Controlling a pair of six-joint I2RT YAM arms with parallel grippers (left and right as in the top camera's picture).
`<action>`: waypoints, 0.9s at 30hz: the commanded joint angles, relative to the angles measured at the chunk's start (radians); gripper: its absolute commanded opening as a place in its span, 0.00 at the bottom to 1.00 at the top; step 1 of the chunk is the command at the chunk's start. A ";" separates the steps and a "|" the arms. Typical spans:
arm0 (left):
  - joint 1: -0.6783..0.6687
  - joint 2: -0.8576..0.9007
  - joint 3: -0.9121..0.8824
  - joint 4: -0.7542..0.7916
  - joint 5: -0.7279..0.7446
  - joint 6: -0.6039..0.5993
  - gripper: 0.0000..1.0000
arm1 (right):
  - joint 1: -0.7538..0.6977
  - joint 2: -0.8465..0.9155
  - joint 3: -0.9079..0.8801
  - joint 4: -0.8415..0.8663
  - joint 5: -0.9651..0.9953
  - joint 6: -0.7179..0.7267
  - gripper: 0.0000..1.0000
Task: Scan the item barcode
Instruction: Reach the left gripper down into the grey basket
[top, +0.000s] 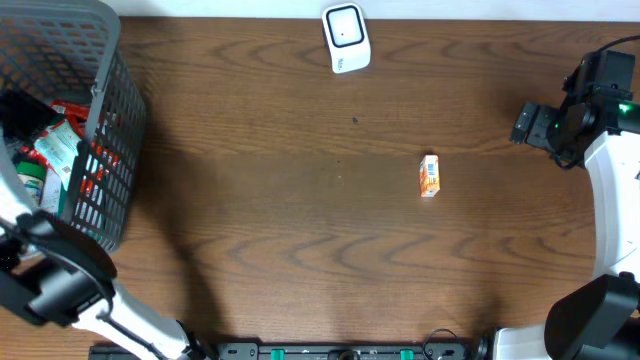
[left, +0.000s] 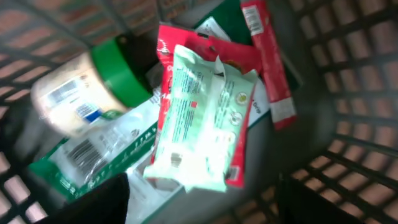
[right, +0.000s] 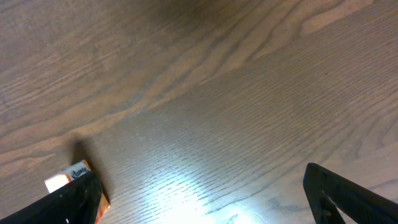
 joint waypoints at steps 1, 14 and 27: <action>0.005 0.074 -0.002 0.013 0.002 0.103 0.75 | 0.000 -0.003 0.008 0.000 0.006 0.000 0.99; 0.005 0.152 -0.002 0.044 0.001 0.101 0.75 | 0.000 -0.003 0.008 0.000 0.005 0.000 0.99; 0.019 0.152 -0.055 0.061 -0.002 0.093 0.74 | 0.000 -0.003 0.008 0.000 0.006 0.000 0.99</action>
